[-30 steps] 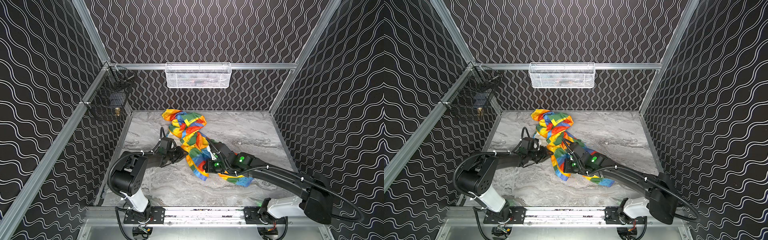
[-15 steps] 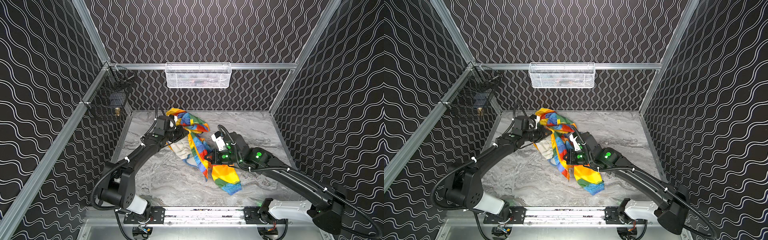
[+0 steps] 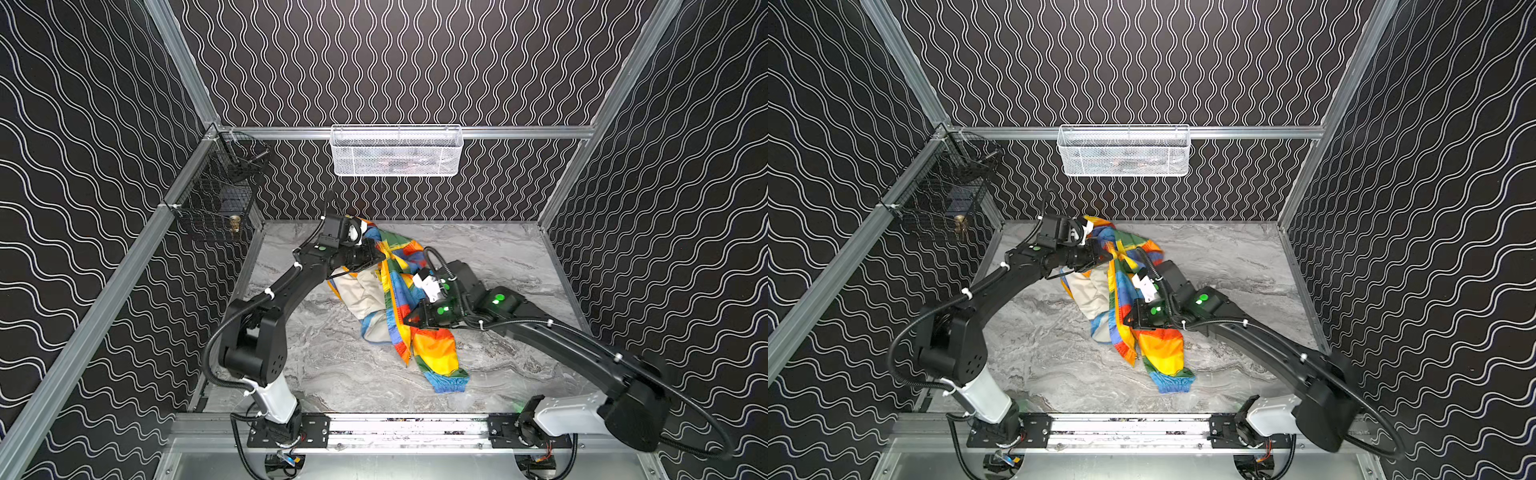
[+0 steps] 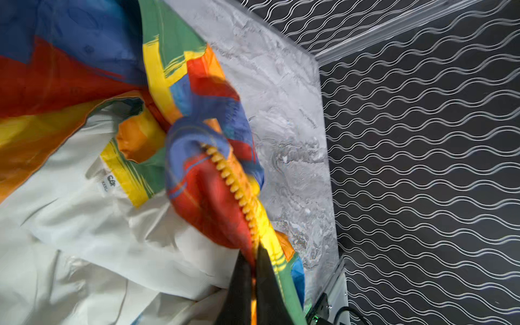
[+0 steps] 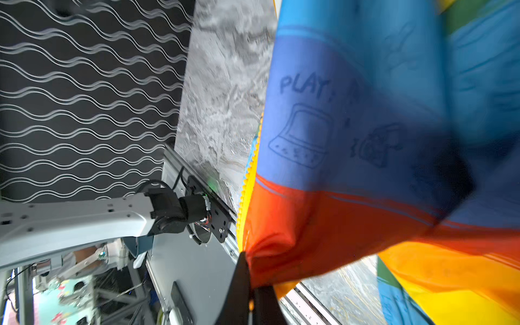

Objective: Zip up the jacket

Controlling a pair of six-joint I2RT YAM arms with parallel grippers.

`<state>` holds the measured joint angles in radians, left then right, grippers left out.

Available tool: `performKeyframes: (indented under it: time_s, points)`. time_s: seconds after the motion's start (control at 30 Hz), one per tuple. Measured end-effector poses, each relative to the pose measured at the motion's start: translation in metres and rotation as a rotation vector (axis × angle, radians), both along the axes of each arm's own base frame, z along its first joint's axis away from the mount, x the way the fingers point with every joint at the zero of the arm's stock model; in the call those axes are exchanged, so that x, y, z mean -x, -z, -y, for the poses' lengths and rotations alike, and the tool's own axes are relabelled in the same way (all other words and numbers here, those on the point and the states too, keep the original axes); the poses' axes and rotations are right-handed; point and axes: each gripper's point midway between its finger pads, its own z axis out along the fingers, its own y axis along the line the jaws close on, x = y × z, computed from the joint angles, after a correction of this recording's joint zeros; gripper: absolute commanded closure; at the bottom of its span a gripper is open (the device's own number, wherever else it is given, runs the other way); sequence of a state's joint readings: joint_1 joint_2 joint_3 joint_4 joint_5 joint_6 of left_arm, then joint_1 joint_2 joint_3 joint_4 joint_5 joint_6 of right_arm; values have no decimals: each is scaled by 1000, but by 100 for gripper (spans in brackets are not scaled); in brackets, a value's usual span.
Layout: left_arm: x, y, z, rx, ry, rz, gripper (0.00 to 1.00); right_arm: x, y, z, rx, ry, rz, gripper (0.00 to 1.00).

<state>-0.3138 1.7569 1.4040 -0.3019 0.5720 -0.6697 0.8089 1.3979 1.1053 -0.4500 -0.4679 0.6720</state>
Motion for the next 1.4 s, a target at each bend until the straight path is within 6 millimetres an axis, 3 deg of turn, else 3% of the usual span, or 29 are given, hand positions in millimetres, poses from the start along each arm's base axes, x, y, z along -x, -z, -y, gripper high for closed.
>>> performKeyframes:
  time_s: [0.07,0.2,0.27,0.4,0.5,0.63,0.7,0.83,1.0,1.13,1.23,1.4]
  points:
    - [-13,6,-1,-22,-13,14,100,4,12,-11,-11,-32,-51,87]
    - [-45,13,-8,-36,-51,39,100,-2,31,-33,-37,-38,-136,64]
    - [-60,17,-11,-39,-68,43,100,-10,37,-43,-43,-30,-155,57]
    - [-84,29,-17,-50,-95,38,57,-25,37,-58,-55,-22,-157,43]
    - [-90,35,-18,-55,-102,30,45,-36,23,-58,-75,-5,-120,34]
    - [-87,31,-21,-61,-107,34,40,-58,5,-32,-61,80,-51,26]
    - [-83,24,-26,-74,-120,45,38,-74,-2,-10,-44,143,-1,22]
    - [-70,14,-47,-112,-166,51,37,-100,4,34,52,259,62,19]
    - [-36,12,-85,-182,-250,20,36,-119,39,68,206,309,69,19]
    - [18,21,-91,-197,-236,-21,35,-124,68,74,291,291,40,20]
    - [71,33,-86,-207,-195,-59,35,-128,89,75,335,279,19,21]
    - [156,53,-61,-157,-111,-114,33,-133,116,78,387,273,-18,23]
